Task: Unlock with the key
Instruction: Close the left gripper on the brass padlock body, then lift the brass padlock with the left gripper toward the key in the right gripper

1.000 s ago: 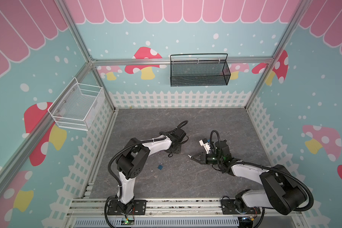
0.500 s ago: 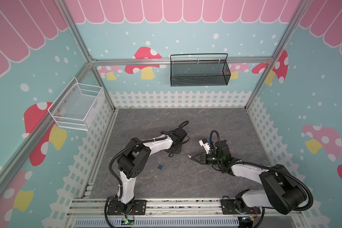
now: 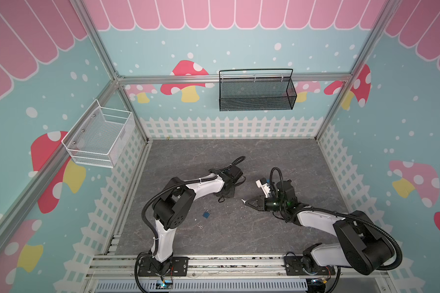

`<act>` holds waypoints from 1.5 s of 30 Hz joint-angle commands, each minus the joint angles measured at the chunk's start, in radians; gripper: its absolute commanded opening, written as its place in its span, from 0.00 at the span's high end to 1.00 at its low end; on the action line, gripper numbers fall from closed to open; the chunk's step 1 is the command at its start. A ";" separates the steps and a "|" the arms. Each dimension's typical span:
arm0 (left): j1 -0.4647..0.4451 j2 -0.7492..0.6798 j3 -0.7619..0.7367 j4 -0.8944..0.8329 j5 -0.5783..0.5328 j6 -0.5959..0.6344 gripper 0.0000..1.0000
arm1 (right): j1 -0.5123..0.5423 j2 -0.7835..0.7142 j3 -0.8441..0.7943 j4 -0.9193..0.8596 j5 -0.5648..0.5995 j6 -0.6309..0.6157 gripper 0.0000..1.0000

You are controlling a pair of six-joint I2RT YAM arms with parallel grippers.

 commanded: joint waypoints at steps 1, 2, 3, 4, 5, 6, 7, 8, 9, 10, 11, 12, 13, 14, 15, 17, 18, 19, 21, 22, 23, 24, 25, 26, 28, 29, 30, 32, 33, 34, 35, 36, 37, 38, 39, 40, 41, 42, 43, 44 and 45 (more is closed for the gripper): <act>-0.002 0.030 -0.007 -0.033 0.008 -0.013 0.78 | 0.003 0.009 0.009 0.027 -0.013 0.008 1.00; -0.003 0.024 -0.006 -0.032 0.011 -0.014 0.80 | 0.002 0.009 0.010 0.026 -0.016 0.009 1.00; -0.002 0.014 -0.007 -0.028 0.014 -0.016 0.82 | 0.001 0.007 0.012 0.026 -0.017 0.012 1.00; -0.002 0.005 -0.006 -0.024 0.015 -0.019 0.84 | 0.003 0.003 0.013 0.025 -0.017 0.013 1.00; -0.002 -0.009 -0.008 -0.018 0.017 -0.022 0.87 | 0.003 -0.001 0.013 0.023 -0.016 0.015 1.00; -0.002 -0.022 -0.009 -0.010 0.020 -0.027 0.90 | 0.003 -0.007 0.013 0.021 -0.012 0.017 1.00; -0.002 -0.035 -0.010 -0.003 0.024 -0.032 0.91 | 0.003 -0.012 0.014 0.016 -0.010 0.017 1.00; -0.002 -0.049 -0.012 0.006 0.028 -0.038 0.93 | 0.002 -0.018 0.016 0.009 -0.003 0.016 1.00; -0.002 -0.062 -0.014 0.016 0.036 -0.043 0.95 | 0.002 -0.025 0.018 -0.002 0.003 0.014 1.00; -0.002 -0.072 -0.014 0.023 0.044 -0.051 0.98 | 0.003 -0.030 0.020 -0.014 0.009 0.010 1.00; -0.002 -0.085 -0.015 0.033 0.054 -0.065 1.00 | 0.002 -0.037 0.025 -0.028 0.016 0.007 1.00; -0.002 -0.100 -0.019 0.048 0.066 -0.081 1.00 | 0.003 -0.047 0.029 -0.041 0.026 0.003 1.00; -0.003 -0.114 -0.024 0.061 0.076 -0.096 1.00 | 0.003 -0.053 0.033 -0.056 0.035 0.003 1.00; -0.002 -0.133 -0.032 0.079 0.094 -0.115 1.00 | 0.003 -0.064 0.039 -0.077 0.047 0.002 1.00; -0.002 -0.154 -0.042 0.100 0.112 -0.134 1.00 | 0.003 -0.076 0.044 -0.096 0.058 0.000 1.00; -0.002 -0.204 -0.077 0.154 0.150 -0.182 1.00 | 0.002 -0.101 0.050 -0.134 0.086 -0.004 1.00; -0.002 -0.234 -0.100 0.190 0.165 -0.213 1.00 | 0.003 -0.119 0.054 -0.161 0.106 -0.009 1.00; -0.002 -0.263 -0.122 0.219 0.178 -0.243 1.00 | 0.003 -0.135 0.061 -0.190 0.124 -0.013 1.00; -0.003 -0.321 -0.176 0.297 0.206 -0.321 1.00 | 0.004 -0.172 0.078 -0.257 0.167 -0.021 1.00; -0.004 -0.345 -0.199 0.327 0.213 -0.355 1.00 | 0.005 -0.185 0.088 -0.285 0.184 -0.023 1.00; -0.006 -0.370 -0.224 0.361 0.218 -0.400 1.00 | 0.005 -0.201 0.099 -0.315 0.205 -0.021 1.00; -0.009 -0.396 -0.247 0.389 0.218 -0.447 1.00 | 0.008 -0.215 0.110 -0.339 0.226 -0.020 1.00; -0.013 -0.418 -0.262 0.410 0.219 -0.486 1.00 | 0.011 -0.226 0.120 -0.363 0.246 -0.021 1.00; -0.021 -0.444 -0.276 0.429 0.220 -0.527 1.00 | 0.021 -0.237 0.135 -0.389 0.273 -0.024 1.00; -0.053 -0.495 -0.287 0.442 0.171 -0.578 1.00 | 0.038 -0.257 0.163 -0.445 0.334 -0.034 1.00; -0.069 -0.519 -0.290 0.443 0.143 -0.601 1.00 | 0.047 -0.267 0.176 -0.465 0.365 -0.038 1.00; -0.080 -0.540 -0.292 0.450 0.124 -0.621 1.00 | 0.057 -0.274 0.187 -0.477 0.392 -0.040 1.00; -0.094 -0.573 -0.296 0.455 0.091 -0.664 1.00 | 0.084 -0.285 0.209 -0.500 0.451 -0.043 1.00; -0.103 -0.588 -0.307 0.470 0.073 -0.696 1.00 | 0.107 -0.289 0.223 -0.517 0.494 -0.041 1.00; -0.112 -0.601 -0.322 0.492 0.057 -0.719 1.00 | 0.126 -0.292 0.233 -0.524 0.525 -0.036 1.00; -0.122 -0.612 -0.339 0.510 0.040 -0.755 1.00 | 0.152 -0.291 0.242 -0.526 0.567 -0.032 1.00; -0.131 -0.622 -0.359 0.533 0.023 -0.792 1.00 | 0.185 -0.287 0.253 -0.528 0.611 -0.026 1.00; -0.139 -0.632 -0.379 0.556 0.007 -0.817 1.00 | 0.206 -0.282 0.261 -0.530 0.637 -0.019 1.00; -0.146 -0.642 -0.400 0.572 -0.012 -0.852 1.00 | 0.232 -0.276 0.265 -0.525 0.666 -0.010 1.00; -0.154 -0.650 -0.415 0.584 -0.030 -0.871 1.00 | 0.248 -0.273 0.265 -0.515 0.681 -0.001 1.00; -0.161 -0.659 -0.428 0.591 -0.058 -0.878 1.00 | 0.263 -0.269 0.257 -0.494 0.688 0.017 1.00; -0.165 -0.666 -0.435 0.586 -0.071 -0.889 1.00 | 0.271 -0.269 0.242 -0.459 0.684 0.036 1.00; -0.168 -0.672 -0.442 0.591 -0.076 -0.898 1.00 | 0.276 -0.268 0.228 -0.428 0.679 0.053 1.00; -0.176 -0.677 -0.445 0.593 -0.083 -0.900 1.00 | 0.283 -0.264 0.218 -0.404 0.682 0.069 1.00; -0.184 -0.679 -0.446 0.589 -0.098 -0.906 1.00 | 0.294 -0.258 0.216 -0.390 0.693 0.081 1.00; -0.191 -0.680 -0.449 0.588 -0.105 -0.915 1.00 | 0.304 -0.250 0.218 -0.381 0.705 0.085 1.00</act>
